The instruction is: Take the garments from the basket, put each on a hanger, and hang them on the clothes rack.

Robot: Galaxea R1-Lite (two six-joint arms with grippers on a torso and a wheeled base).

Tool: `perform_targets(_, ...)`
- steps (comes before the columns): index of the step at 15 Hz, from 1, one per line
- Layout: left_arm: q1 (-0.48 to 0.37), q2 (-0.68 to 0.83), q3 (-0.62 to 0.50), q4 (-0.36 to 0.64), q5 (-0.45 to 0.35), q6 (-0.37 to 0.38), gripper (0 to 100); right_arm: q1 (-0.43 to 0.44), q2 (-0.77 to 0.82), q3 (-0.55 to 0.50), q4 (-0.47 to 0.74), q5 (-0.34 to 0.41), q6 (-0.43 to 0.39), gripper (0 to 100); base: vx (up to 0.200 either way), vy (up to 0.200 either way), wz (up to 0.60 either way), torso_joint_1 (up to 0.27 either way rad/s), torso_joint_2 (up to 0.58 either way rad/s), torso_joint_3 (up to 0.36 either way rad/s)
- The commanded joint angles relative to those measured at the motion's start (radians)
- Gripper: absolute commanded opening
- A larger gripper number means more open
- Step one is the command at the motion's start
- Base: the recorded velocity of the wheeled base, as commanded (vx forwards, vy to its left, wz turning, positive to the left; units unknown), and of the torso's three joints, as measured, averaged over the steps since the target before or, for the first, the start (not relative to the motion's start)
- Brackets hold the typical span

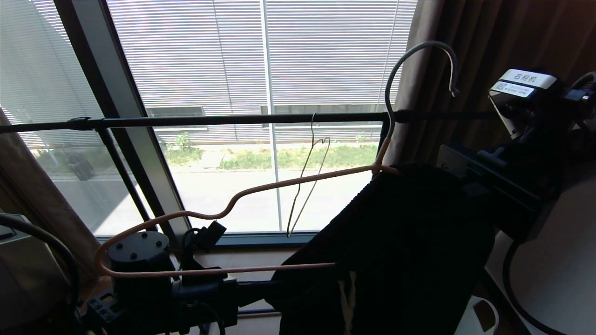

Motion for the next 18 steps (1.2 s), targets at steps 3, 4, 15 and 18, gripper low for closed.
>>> perform_targets(3, 0.07, -0.051, 0.023, -0.001, 0.0, 0.0, 0, -0.078, -0.006, 0.041, -0.015, 0.0, -0.001, 0, 0.0, 0.0, 0.0, 0.0, 0.0, 0.0)
perform_targets(4, 0.085, -0.065, 0.032, -0.001, 0.0, 0.0, 0, -0.104, -0.006, 0.048, -0.015, 0.0, -0.001, 0, 0.0, 0.0, 0.0, 0.0, 0.0, 0.0)
perform_targets(15, 0.203, -0.137, 0.04, 0.0, -0.002, 0.02, 0, -0.254, -0.041, 0.196, -0.029, -0.096, -0.01, 0, 0.0, 0.0, 0.0, 0.0, 0.0, 0.0)
perform_targets(18, 0.205, -0.154, 0.038, 0.0, -0.002, 0.02, 0, -0.254, -0.058, 0.282, -0.124, -0.158, -0.01, 0, 0.0, 0.0, 0.0, 0.0, 0.0, 0.0)
